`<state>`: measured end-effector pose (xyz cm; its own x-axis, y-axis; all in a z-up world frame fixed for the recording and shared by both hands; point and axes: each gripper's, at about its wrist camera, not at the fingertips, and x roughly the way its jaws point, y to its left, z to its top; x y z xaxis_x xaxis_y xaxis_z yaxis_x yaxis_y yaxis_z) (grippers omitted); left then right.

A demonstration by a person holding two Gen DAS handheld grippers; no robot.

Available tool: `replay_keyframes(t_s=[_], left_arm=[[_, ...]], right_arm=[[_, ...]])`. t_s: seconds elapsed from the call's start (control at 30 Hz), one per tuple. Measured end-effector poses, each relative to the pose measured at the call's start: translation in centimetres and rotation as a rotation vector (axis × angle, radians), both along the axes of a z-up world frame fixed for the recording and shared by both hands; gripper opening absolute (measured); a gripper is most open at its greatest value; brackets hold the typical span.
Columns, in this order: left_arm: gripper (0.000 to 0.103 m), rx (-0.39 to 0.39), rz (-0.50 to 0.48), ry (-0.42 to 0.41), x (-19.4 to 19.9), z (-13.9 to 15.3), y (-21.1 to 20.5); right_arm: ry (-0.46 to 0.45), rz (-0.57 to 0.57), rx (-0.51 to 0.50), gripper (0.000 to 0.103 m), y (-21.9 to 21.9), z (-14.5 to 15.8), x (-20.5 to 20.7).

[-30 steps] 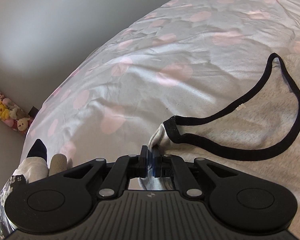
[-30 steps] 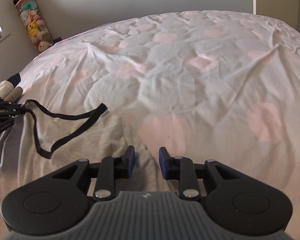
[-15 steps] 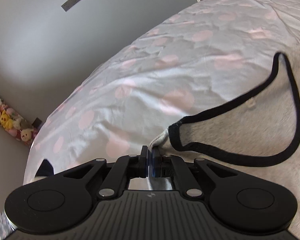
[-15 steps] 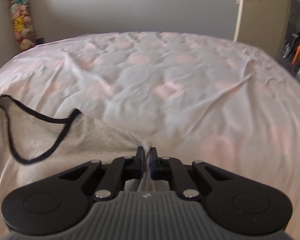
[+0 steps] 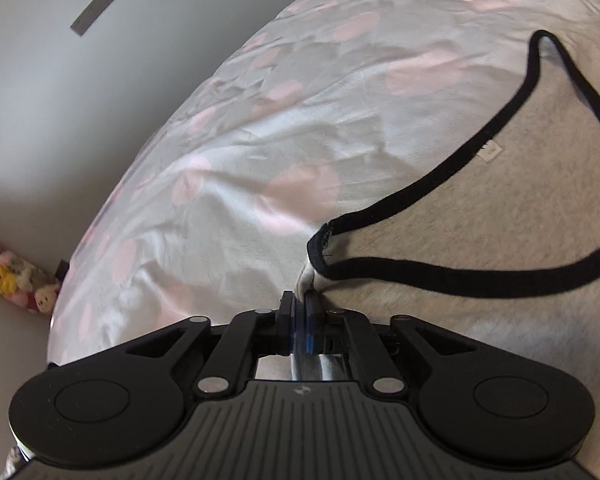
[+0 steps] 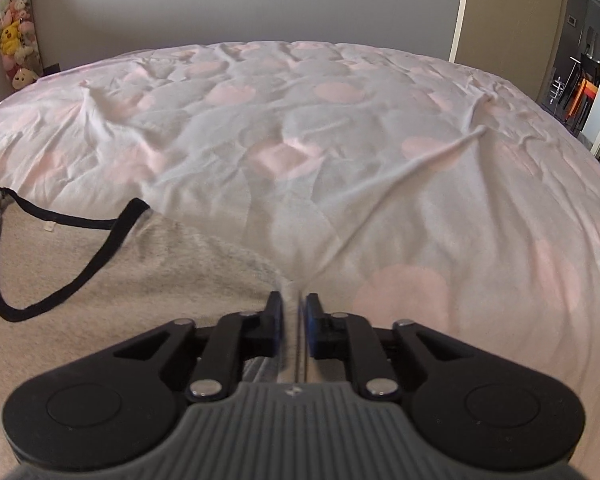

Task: Fold clothes
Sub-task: 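Lower the grey shirt onto the bed with both grippers, laying it flat, then open both grippers and release the grey shirt on the bed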

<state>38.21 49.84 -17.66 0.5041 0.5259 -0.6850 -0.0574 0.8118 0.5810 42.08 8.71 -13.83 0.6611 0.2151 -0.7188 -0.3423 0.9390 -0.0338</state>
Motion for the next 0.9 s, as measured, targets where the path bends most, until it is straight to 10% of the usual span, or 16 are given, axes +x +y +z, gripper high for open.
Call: replay_keyframes(t_s=[0.1, 0.43, 0.9], left_arm=[[0.052, -0.061, 0.016, -0.079, -2.4, 2.7, 0.2], [0.05, -0.299, 0.205, -0.189, -17.6, 9.4, -2.2], [0.047, -0.542, 0.433, -0.114, -32.7, 7.8, -10.0]], right_arm=[[-0.017, -0.016, 0.027, 0.038, -0.6, 0.9, -1.5], [-0.029, -0.068, 0.126, 0.05, -2.2, 5.1, -13.4], [0.026, -0.036, 0.188, 0.052, -1.4, 5.4, -31.6]])
